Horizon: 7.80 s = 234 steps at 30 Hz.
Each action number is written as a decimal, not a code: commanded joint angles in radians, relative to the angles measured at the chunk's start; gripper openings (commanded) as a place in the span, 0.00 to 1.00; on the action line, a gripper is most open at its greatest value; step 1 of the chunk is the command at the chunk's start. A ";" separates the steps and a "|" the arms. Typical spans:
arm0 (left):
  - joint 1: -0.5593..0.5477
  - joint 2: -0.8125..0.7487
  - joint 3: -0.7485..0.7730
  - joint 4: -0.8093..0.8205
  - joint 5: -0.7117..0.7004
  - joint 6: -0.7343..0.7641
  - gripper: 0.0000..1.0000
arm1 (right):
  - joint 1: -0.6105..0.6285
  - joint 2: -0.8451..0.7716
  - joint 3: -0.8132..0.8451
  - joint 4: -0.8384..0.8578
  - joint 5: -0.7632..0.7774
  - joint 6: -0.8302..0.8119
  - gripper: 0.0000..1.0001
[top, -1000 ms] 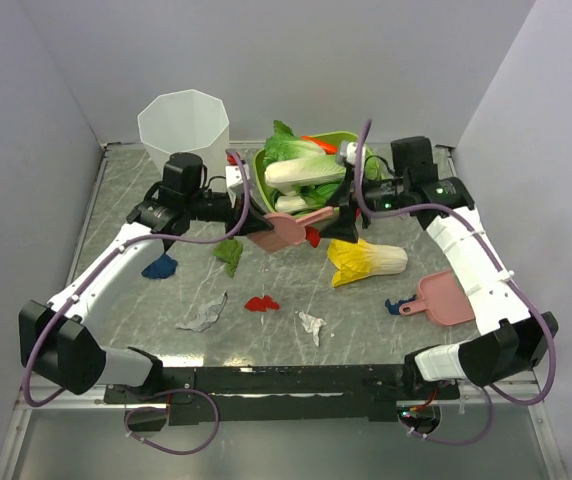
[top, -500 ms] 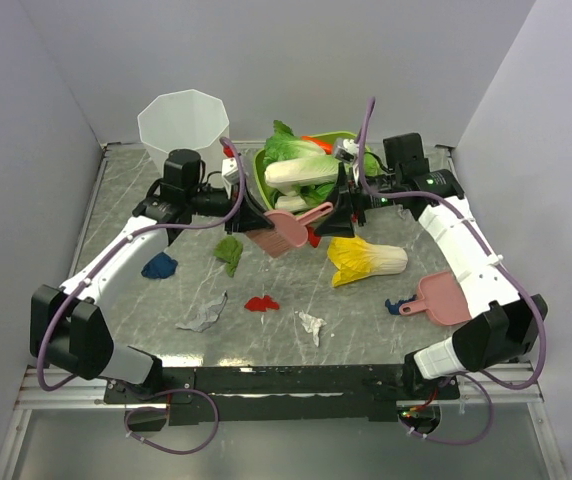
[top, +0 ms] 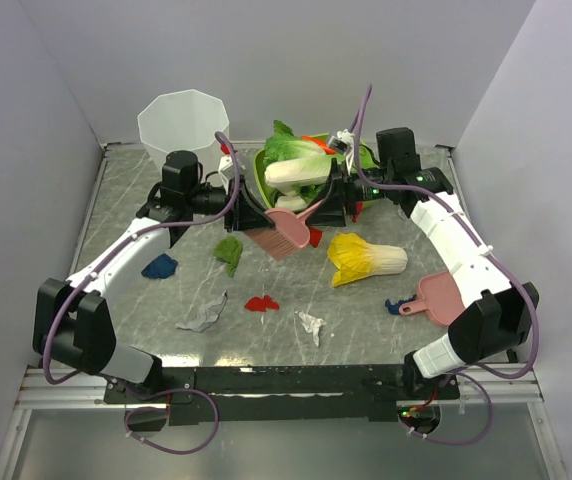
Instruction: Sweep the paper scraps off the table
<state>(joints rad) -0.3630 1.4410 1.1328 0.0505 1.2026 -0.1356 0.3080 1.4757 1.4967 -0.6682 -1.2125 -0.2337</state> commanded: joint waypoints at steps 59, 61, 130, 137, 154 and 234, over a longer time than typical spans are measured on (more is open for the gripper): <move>0.024 -0.215 -0.099 -0.285 -0.350 0.379 0.84 | -0.170 -0.259 0.000 -0.057 0.674 0.139 0.00; 0.006 -0.234 -0.143 -0.265 -0.392 0.383 0.99 | -0.185 -0.279 0.010 -0.068 0.804 0.128 0.00; -0.895 0.897 0.644 0.095 -1.044 0.123 0.76 | -0.664 -0.420 0.131 -0.271 1.222 0.125 0.00; -0.895 0.938 0.673 0.127 -1.074 0.195 0.74 | -0.664 -0.388 0.165 -0.286 1.194 0.117 0.00; -0.898 0.987 0.772 0.104 -1.063 0.182 0.56 | -0.664 -0.396 0.117 -0.271 1.177 0.116 0.00; -0.267 -0.063 0.203 -0.547 -0.709 0.553 0.01 | -0.604 -0.115 0.249 -0.131 0.803 0.074 0.00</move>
<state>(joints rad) -0.7509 1.4891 1.3918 -0.3473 0.3882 0.3023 -0.3210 1.2839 1.7237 -0.8406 -0.3199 -0.1253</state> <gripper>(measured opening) 0.336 0.148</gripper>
